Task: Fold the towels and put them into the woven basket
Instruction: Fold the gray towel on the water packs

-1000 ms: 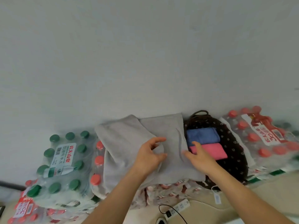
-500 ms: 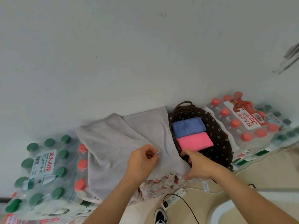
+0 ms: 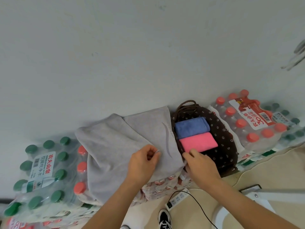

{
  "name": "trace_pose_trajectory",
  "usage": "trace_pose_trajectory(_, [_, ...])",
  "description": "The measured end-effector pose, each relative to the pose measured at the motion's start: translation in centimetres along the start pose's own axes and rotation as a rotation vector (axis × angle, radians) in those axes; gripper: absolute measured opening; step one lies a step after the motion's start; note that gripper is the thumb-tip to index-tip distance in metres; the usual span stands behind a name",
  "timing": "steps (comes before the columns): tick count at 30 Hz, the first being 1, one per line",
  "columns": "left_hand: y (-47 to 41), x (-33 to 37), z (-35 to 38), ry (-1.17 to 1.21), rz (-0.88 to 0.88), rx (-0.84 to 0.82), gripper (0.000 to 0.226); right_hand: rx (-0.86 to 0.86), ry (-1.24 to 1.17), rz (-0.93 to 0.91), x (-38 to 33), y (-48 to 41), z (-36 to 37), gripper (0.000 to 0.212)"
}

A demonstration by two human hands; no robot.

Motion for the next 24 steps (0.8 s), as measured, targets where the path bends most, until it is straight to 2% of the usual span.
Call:
trace_pose_trajectory(2, [0.0, 0.1, 0.0, 0.044, -0.019, 0.014, 0.012, -0.086, -0.149, 0.043, 1.3, -0.7, -1.3, 0.004])
trace_pose_trajectory(8, [-0.1, 1.2, -0.2, 0.195, -0.064, 0.155, 0.011, -0.148, -0.693, 0.024, 2.3, -2.3, -6.8, 0.031])
trace_pose_trajectory(13, [0.6, 4.2, -1.6, 0.402, 0.004, 0.228, 0.011, -0.183, -1.155, 0.126, -0.9, -3.4, -9.3, 0.038])
trace_pose_trajectory(15, [0.6, 5.3, -2.0, 0.476, 0.031, 0.199, 0.017, -0.14, -1.167, 0.088, -2.4, -4.0, -10.1, 0.031])
trace_pose_trajectory(19, [0.6, 6.8, -2.8, 0.526, 0.015, 0.127, 0.024, 0.056, -0.934, -0.059, -4.0, -5.0, -11.5, 0.018])
trace_pose_trajectory(21, [0.8, 7.2, -3.8, 0.599, -0.015, 0.059, 0.028, 0.062, -0.932, -0.045, -4.0, -5.6, -12.1, 0.018])
trace_pose_trajectory(24, [0.8, 7.9, -5.7, 0.574, 0.042, 0.027, 0.034, -0.012, -1.086, -0.032, -3.8, -6.5, -13.9, 0.02])
Point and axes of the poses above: each hand's wrist, its own y-axis away from the middle knuckle, its own z-axis out of the palm, x = y × z, the point moved 1 cm from there along -y, towards the middle knuckle, and after that the axes turned 15 degrees about y, right-handed, at the moved point
